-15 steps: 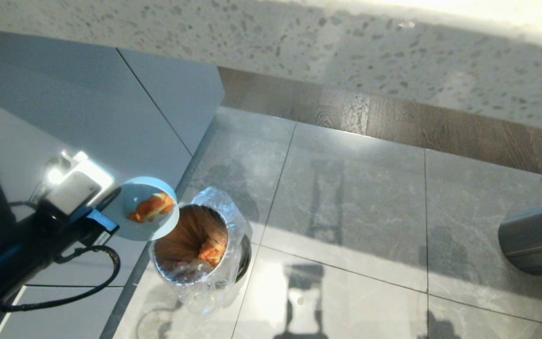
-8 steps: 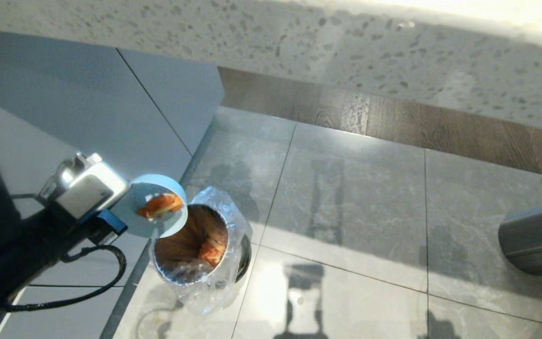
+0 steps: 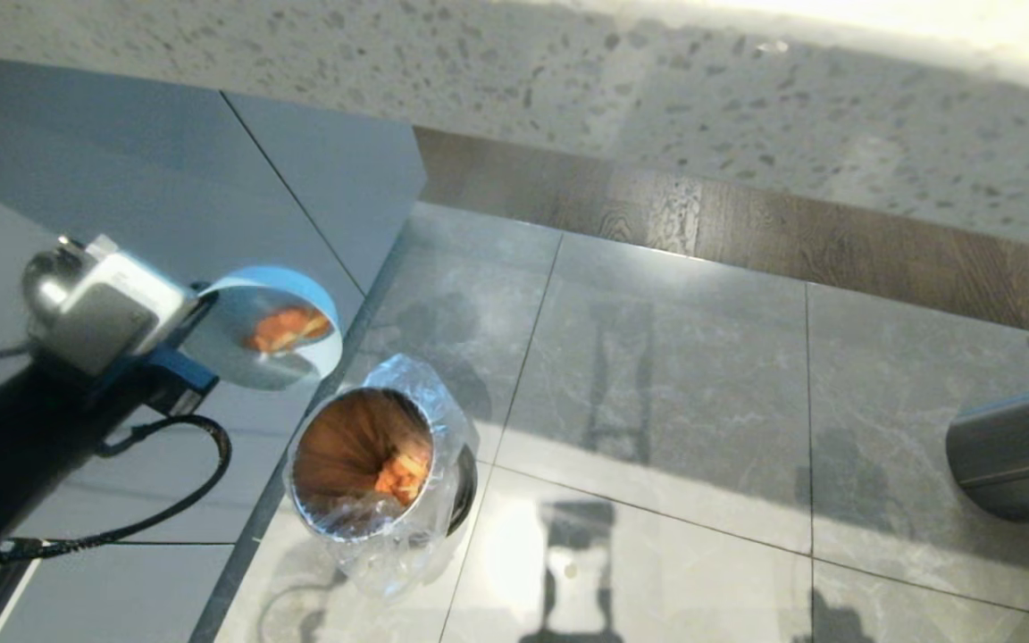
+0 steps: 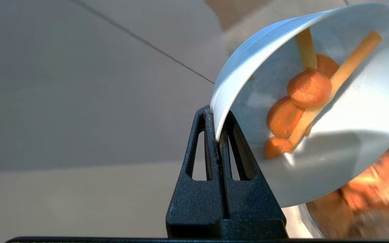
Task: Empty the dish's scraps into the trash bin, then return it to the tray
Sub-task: Pour the leftover food from the bowl into the trash can
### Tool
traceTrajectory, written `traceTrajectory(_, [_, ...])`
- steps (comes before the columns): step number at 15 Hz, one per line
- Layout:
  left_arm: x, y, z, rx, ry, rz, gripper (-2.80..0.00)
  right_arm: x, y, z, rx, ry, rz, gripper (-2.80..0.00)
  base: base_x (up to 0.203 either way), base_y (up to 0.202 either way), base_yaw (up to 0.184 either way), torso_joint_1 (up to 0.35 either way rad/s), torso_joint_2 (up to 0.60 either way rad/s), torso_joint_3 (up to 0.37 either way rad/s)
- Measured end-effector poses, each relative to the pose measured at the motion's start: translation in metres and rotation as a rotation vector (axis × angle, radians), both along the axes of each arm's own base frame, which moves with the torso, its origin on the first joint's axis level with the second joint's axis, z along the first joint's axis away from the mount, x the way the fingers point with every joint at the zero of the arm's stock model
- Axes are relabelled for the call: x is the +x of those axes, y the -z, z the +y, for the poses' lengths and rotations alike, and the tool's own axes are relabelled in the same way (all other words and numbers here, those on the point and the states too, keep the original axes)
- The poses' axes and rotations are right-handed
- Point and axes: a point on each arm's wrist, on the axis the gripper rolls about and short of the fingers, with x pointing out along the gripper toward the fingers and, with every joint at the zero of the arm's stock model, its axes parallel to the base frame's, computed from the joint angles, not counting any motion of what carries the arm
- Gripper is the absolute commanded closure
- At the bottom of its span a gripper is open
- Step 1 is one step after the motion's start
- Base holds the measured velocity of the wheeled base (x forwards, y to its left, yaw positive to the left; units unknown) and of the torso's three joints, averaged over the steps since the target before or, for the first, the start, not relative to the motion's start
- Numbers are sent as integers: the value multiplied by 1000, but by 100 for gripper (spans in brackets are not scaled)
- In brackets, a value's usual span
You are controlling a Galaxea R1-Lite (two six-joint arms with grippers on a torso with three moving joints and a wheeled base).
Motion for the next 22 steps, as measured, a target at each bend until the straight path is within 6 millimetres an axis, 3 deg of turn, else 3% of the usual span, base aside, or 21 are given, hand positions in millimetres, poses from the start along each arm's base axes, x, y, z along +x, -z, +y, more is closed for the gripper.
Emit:
traceTrajectory(10, [-19, -4, 15, -76, -69, -208, 0, 0, 0, 0, 0, 0, 0, 0, 0, 0, 0, 0, 0, 0])
traceTrajectory(22, [-5, -15, 15, -86, -73, -298, 0, 0, 0, 0, 0, 0, 0, 0, 0, 0, 0, 0, 0, 0])
